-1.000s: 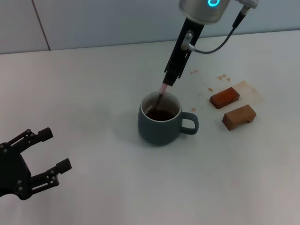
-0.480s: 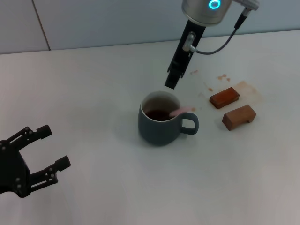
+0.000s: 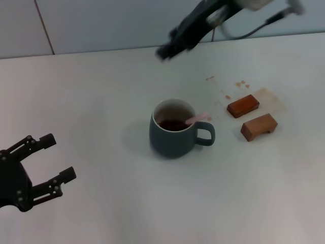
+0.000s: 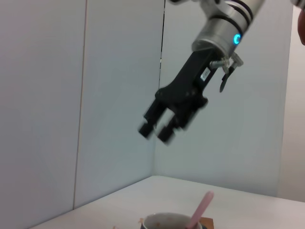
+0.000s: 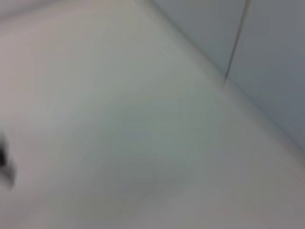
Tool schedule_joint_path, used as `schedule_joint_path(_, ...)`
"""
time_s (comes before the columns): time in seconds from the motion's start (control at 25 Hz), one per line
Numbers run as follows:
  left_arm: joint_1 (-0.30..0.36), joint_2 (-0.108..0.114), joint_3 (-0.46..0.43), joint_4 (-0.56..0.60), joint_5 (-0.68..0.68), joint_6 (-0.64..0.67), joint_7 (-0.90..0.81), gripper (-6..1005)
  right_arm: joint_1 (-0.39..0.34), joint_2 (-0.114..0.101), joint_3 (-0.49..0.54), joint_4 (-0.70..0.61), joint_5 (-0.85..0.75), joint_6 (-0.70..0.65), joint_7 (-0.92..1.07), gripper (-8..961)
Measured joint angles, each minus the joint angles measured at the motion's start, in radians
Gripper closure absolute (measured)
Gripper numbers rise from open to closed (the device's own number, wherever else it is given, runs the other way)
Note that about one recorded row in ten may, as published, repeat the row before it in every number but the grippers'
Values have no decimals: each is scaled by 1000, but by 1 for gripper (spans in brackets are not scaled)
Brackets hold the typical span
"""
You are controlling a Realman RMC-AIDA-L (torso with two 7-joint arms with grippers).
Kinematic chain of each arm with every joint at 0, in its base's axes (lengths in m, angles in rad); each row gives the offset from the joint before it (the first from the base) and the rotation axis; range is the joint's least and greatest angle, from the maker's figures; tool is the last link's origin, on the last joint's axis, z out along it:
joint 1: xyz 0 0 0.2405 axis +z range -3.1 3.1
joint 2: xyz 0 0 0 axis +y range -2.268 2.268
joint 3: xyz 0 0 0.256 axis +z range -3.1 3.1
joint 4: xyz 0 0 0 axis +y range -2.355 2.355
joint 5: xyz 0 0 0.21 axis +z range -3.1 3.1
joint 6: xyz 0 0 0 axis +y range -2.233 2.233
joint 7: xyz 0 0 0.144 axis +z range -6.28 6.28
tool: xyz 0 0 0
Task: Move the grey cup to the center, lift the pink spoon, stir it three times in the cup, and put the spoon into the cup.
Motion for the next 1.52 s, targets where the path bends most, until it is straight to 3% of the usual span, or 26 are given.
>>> schedule_joint_path(0.16,-3,1,-2,0,0,-1,5,139,-191,-15,119,-51,248,108,-54,388)
schedule_joint_path(0.32,-14,10,-5,0,0,4,0,139,-336,-44,205,43,471,132,-191,360)
schedule_joint_path(0.56,-32,20,2,0,6,0,-26,139,-504,-43,284,259,685,113,-674,230)
schedule_joint_path(0.76,-52,33,9,0,8,-3,-74,139,-519,-105,288,516,709,76,-868,177)
schedule_joint_path(0.96,-75,47,38,3,8,-9,-134,139,-509,-156,285,651,705,23,-1007,166)
schedule_joint_path(1.36,-164,107,133,10,16,-85,-286,139,-475,-166,275,682,617,13,-1064,166)
schedule_joint_path(1.52,-179,117,140,12,33,-101,-298,139,-472,-162,275,684,615,12,-1073,166)
